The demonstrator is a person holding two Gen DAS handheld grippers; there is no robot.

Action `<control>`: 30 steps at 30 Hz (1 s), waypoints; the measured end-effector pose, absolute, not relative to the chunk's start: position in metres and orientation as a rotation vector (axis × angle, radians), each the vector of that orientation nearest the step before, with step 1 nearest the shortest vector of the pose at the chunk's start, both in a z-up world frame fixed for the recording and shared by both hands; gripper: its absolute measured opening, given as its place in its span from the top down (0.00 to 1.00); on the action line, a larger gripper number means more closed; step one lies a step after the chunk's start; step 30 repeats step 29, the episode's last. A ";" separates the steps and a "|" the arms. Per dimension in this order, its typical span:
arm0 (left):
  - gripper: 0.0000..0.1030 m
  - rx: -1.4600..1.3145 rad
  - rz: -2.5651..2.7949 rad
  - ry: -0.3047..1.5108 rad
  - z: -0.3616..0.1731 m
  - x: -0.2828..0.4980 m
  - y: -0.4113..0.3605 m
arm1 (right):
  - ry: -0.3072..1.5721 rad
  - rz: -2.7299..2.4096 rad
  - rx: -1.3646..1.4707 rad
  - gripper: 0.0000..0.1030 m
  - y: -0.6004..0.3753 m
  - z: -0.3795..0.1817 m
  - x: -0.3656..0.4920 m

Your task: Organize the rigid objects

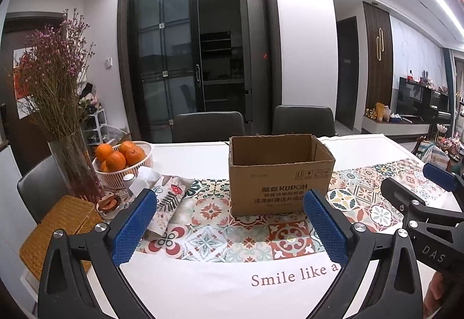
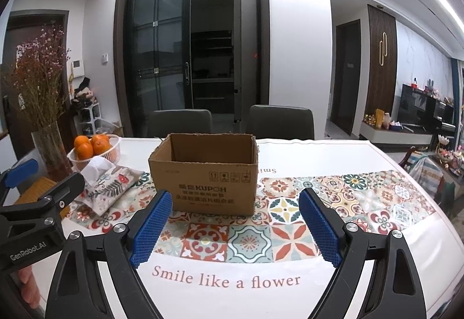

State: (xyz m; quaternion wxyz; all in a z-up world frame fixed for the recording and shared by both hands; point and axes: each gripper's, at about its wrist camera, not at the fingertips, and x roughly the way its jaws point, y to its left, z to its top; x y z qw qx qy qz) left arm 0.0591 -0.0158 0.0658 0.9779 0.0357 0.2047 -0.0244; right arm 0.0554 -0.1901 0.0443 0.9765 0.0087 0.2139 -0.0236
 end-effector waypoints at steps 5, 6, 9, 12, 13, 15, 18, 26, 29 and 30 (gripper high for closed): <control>0.00 0.075 -0.042 0.412 0.066 0.060 -0.016 | 0.431 -0.049 0.019 0.13 -0.191 0.045 0.054; 0.00 0.076 -0.041 0.414 0.066 0.060 -0.016 | 0.431 -0.053 0.017 0.13 -0.191 0.045 0.054; 0.00 0.077 -0.036 0.415 0.065 0.061 -0.016 | 0.429 -0.059 0.012 0.13 -0.192 0.046 0.054; 0.00 0.076 -0.034 0.415 0.066 0.061 -0.015 | 0.428 -0.062 0.009 0.12 -0.193 0.047 0.054; 0.00 0.076 -0.033 0.415 0.066 0.062 -0.015 | 0.427 -0.063 0.008 0.12 -0.193 0.047 0.054; 0.00 0.076 -0.031 0.413 0.065 0.061 -0.015 | 0.426 -0.064 0.008 0.12 -0.193 0.047 0.054; 0.00 0.078 -0.024 0.409 0.065 0.061 -0.015 | 0.423 -0.067 0.007 0.12 -0.193 0.048 0.054; 0.00 0.082 -0.017 0.409 0.065 0.060 -0.014 | 0.422 -0.074 0.004 0.12 -0.194 0.048 0.054; 0.00 0.083 -0.013 0.408 0.064 0.060 -0.013 | 0.424 -0.075 0.004 0.12 -0.195 0.048 0.055; 0.00 0.083 -0.013 0.408 0.064 0.060 -0.013 | 0.424 -0.075 0.004 0.12 -0.195 0.048 0.055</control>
